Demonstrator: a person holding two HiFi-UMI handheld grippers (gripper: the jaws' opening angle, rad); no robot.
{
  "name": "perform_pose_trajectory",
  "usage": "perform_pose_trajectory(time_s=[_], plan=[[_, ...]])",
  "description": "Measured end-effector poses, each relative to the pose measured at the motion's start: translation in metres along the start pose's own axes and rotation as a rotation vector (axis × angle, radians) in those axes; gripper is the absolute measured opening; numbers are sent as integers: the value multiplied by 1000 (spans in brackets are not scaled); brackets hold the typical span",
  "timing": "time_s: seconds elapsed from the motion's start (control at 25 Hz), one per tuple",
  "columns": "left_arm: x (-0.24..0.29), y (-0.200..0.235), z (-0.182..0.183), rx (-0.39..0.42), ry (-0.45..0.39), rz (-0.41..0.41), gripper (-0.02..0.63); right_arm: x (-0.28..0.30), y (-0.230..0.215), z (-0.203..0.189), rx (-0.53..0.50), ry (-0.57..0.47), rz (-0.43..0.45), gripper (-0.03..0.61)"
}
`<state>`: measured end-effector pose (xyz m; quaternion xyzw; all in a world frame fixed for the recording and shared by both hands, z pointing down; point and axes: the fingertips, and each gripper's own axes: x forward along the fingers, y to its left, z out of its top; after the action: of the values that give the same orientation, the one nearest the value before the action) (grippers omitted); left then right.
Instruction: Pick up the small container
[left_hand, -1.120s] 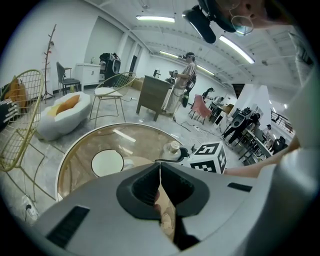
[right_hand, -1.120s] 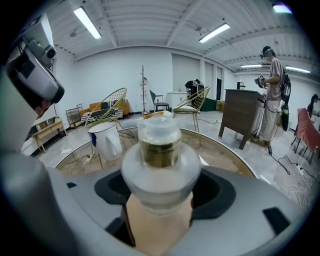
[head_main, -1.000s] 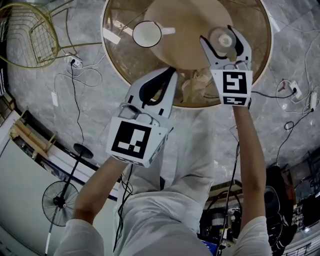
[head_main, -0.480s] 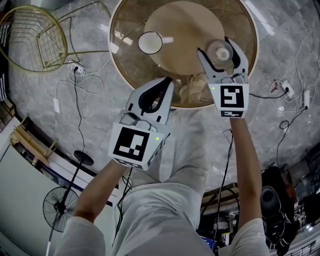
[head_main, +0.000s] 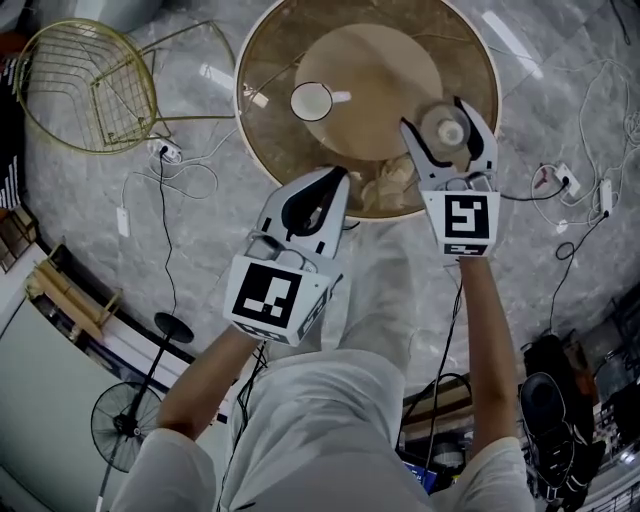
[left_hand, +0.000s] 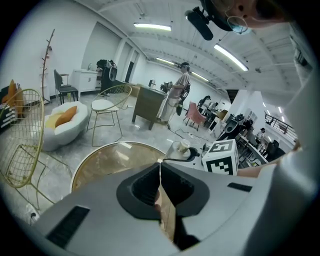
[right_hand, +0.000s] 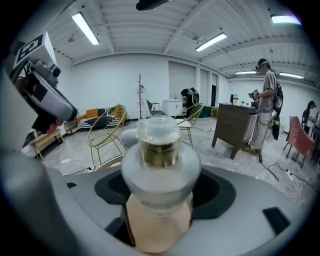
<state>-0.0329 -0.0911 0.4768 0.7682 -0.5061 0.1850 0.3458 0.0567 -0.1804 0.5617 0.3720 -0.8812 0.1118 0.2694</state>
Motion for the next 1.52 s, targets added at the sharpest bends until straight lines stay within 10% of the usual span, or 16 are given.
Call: perform_pose_trajectory(time_s=[1.52], plan=[[-157,-30,114,65,-235,-1,24,-181,60,163,41,-89,-83,337]])
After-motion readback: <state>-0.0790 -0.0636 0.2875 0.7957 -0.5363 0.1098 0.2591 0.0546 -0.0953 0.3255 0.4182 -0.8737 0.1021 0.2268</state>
